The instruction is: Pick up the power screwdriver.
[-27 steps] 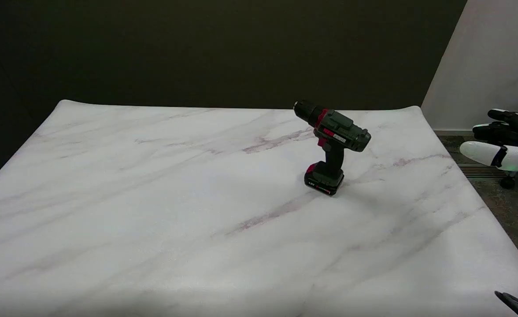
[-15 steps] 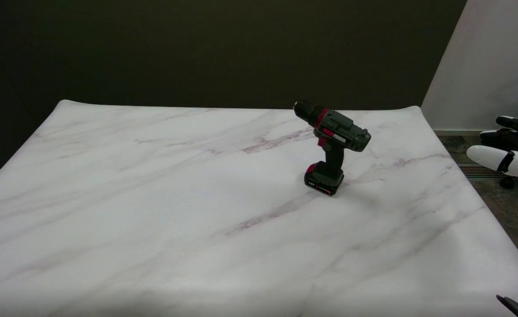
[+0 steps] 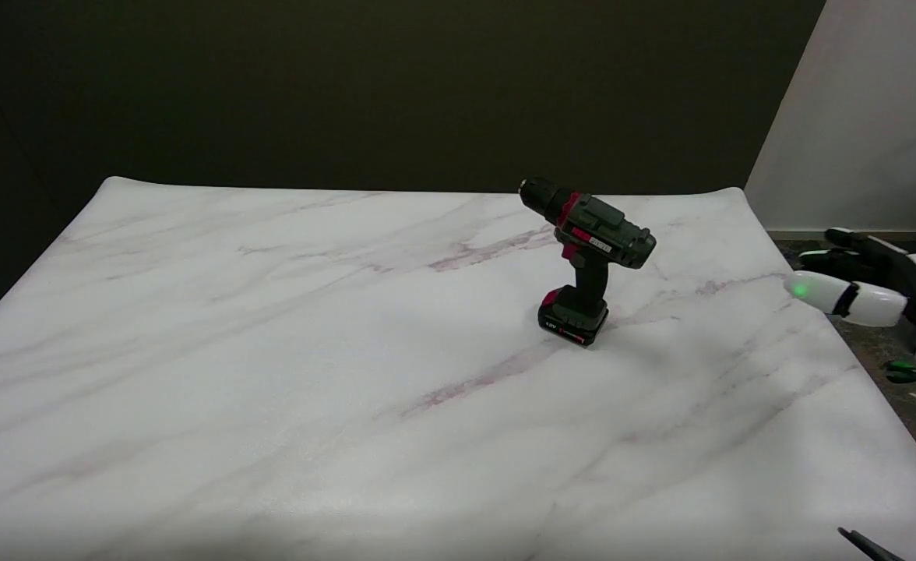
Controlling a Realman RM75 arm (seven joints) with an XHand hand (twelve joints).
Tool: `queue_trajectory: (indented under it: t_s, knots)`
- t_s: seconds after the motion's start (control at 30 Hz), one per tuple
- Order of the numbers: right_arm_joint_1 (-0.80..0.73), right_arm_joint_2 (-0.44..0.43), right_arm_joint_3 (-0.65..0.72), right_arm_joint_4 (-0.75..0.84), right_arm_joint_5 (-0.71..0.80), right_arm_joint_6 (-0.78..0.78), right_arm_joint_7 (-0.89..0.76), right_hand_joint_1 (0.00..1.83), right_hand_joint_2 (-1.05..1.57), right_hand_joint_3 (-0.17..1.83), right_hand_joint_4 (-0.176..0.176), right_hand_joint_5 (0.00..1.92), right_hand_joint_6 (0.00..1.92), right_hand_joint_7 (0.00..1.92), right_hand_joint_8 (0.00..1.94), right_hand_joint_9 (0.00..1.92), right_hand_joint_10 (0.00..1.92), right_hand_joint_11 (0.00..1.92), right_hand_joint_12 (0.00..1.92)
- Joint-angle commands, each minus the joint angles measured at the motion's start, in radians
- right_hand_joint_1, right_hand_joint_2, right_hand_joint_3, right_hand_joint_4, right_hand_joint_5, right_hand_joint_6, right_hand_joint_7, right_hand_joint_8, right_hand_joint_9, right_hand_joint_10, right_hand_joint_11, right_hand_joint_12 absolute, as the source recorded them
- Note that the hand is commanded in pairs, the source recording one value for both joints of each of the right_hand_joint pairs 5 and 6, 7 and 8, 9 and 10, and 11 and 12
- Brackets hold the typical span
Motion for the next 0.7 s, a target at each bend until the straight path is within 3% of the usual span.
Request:
queue_trajectory:
  t_s: [0.03,0.7]
  knots:
    - [0.155,-0.014,-0.270,-0.147,0.000,-0.008,-0.001,1.08,0.11,0.38,-0.176,0.31,0.31,0.60,0.60,0.59,0.59,0.82,0.82]
    - [0.228,-0.009,-0.468,-0.149,0.008,0.030,-0.001,1.07,0.12,0.40,-0.176,0.25,0.25,0.48,0.48,0.30,0.30,0.51,0.51]
